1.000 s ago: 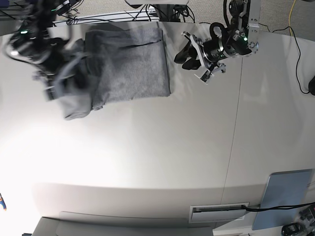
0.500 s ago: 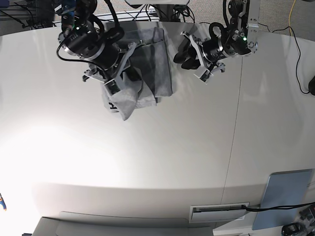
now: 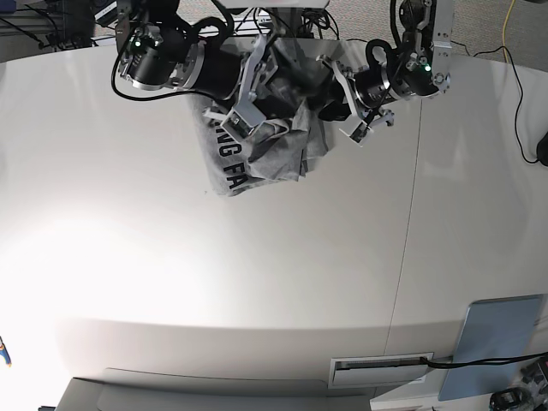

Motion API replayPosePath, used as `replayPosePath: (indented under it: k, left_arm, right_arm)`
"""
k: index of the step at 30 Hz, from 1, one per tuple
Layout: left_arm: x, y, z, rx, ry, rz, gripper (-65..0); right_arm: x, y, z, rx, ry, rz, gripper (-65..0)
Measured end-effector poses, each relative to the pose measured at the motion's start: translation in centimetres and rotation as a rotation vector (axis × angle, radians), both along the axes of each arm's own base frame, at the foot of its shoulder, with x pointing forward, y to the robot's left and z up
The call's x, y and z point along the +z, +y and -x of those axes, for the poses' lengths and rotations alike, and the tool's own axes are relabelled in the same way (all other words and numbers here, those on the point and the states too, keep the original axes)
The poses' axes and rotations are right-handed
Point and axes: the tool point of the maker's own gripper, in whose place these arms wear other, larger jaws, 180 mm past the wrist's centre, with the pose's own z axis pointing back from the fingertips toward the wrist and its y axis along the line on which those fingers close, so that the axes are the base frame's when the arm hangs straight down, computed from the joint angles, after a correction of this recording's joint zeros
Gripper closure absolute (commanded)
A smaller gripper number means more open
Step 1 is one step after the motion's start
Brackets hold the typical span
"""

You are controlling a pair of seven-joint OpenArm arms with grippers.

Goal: Fold the T-shirt properly
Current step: 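Grasp the shirt end with the right gripper and fold it over, then release the folded bundle and raise the right gripper away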

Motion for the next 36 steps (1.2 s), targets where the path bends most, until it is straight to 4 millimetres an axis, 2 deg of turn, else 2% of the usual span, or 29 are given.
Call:
replayPosePath:
  k: [3,5,9,12,14,16,22,30,33,35,36]
  left_arm:
    - [0.0,1.3,-0.6,0.039,-0.006,-0.015,-21.6]
    - [0.0,2.5,-1.1,0.073,-0.013,-0.028,-21.5]
    - [0.2,4.7,-1.9,0.133,-0.025,-0.050,-21.5]
    - [0.3,5.8,-2.2,0.165,-0.030,-0.060,-21.6]
    - [0.4,6.3,-2.4,0.184,-0.030,-0.053,-21.5]
    - [0.5,6.2,-2.3,0.182,-0.022,-0.041,-21.5]
    - [0.6,5.8,-2.1,0.159,-0.028,-0.032,-21.5]
    - [0.6,5.8,-2.1,0.159,-0.027,-0.032,-21.5]
    - [0.6,5.8,-2.1,0.159,-0.027,-0.032,-21.5]
    - [0.6,5.8,-2.1,0.159,-0.027,-0.032,-21.5]
    - [0.6,5.8,-2.1,0.159,-0.028,-0.031,-21.5]
  right_arm:
    - [-0.4,-0.5,-0.3,-0.014,-0.006,0.027,-29.8]
    - [-0.9,-1.6,-1.1,-0.052,-0.018,0.076,-29.8]
    - [-1.8,-4.9,-2.9,-0.157,-0.036,0.161,-29.8]
    - [-2.4,-8.2,-4.2,-0.253,-0.050,0.246,-29.8]
    - [-3.1,-9.9,-4.3,-0.291,-0.019,0.296,-29.8]
    - [-3.6,-10.8,-3.7,-0.283,0.012,0.328,-29.8]
    - [-4.6,-10.9,-1.4,-0.242,0.074,0.327,-29.8]
    - [-4.6,-10.5,-0.9,-0.230,0.093,0.307,-29.1]
    - [-4.8,-10.5,-0.5,-0.225,0.107,0.309,-25.7]
    - [-5.0,-9.4,0.8,-0.187,0.145,0.283,-24.0]
    - [-5.1,-8.3,1.9,-0.142,0.171,0.256,-24.0]
